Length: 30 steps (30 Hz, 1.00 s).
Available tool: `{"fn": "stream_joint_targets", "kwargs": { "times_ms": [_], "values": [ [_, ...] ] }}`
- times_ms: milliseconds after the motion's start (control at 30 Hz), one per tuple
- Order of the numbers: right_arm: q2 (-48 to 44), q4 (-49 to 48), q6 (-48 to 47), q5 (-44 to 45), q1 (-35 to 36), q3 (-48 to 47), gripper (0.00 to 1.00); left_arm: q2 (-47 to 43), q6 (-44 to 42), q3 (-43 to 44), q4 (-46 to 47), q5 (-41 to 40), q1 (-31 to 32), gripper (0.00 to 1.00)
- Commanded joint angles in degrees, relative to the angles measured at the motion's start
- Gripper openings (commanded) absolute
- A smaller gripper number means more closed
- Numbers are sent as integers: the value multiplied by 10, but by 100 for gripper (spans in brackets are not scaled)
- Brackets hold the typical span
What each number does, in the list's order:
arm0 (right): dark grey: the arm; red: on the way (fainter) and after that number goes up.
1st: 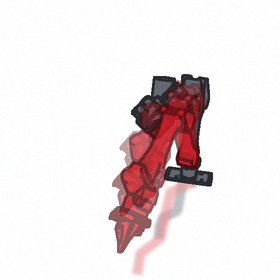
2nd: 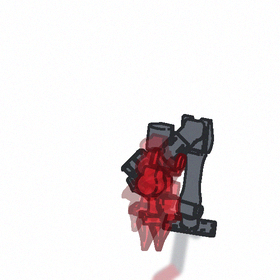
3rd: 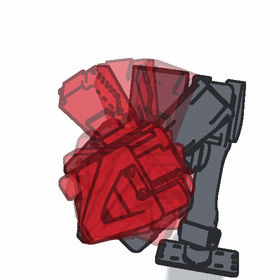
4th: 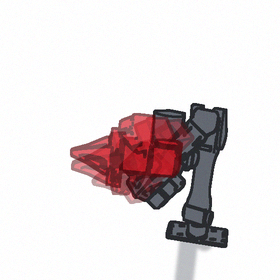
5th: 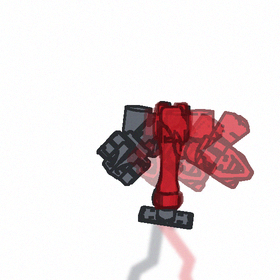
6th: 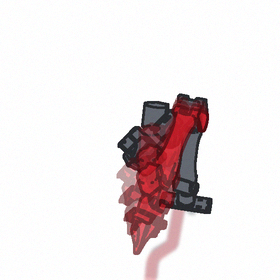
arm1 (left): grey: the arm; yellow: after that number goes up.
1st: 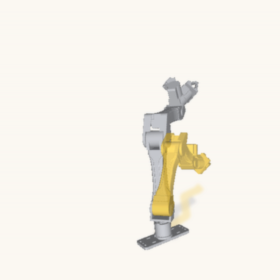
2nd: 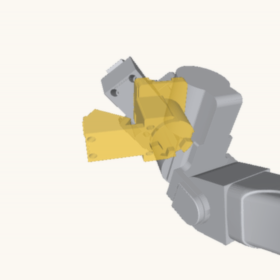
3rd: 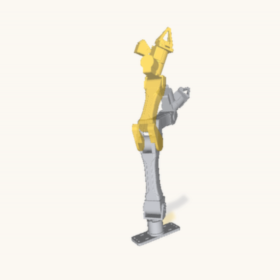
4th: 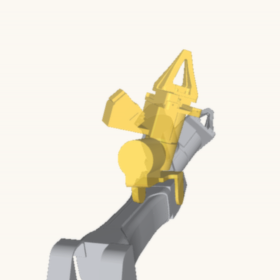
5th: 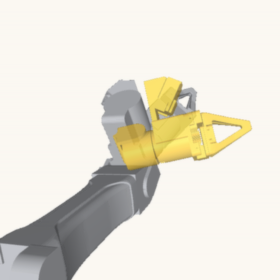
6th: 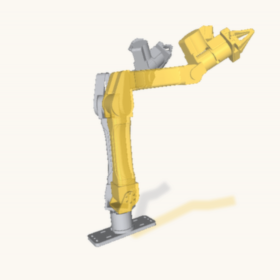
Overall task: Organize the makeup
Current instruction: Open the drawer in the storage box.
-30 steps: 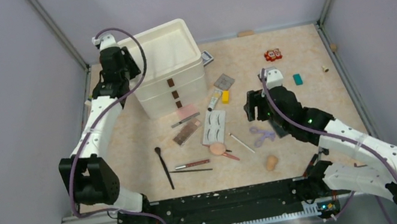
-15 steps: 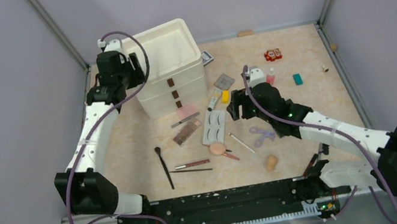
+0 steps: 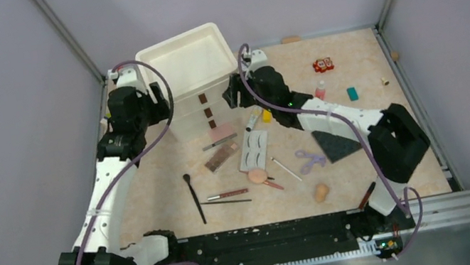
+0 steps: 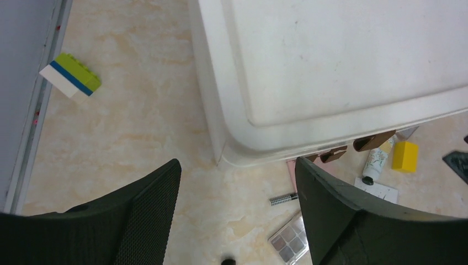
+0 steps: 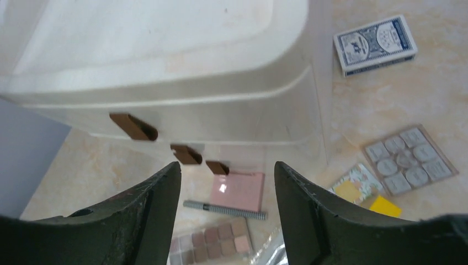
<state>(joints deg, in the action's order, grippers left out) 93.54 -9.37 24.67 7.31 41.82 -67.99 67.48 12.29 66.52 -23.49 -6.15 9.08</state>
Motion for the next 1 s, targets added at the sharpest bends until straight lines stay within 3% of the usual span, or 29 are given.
{"fn": "stream_joint_targets", "kwargs": {
  "times_ms": [0, 333, 500, 700, 967],
  "values": [
    [69, -50, -4, 12, -6, -100, 61, -55, 1, -25, 8, -43, 2, 84],
    [162, -42, -40, -16, -18, -238, 61, -98, 8, -39, 16, -84, 2, 94],
    [156, -45, -45, -46, -18, -237, 62, -98, 7, -40, 14, -88, 2, 94],
    [151, -78, -29, -151, -18, -198, 62, -126, 6, -56, 1, -77, 2, 94],
    [169, -52, -28, -159, -14, -211, 62, -188, -11, -120, 18, -94, 2, 94]
  ]
}}
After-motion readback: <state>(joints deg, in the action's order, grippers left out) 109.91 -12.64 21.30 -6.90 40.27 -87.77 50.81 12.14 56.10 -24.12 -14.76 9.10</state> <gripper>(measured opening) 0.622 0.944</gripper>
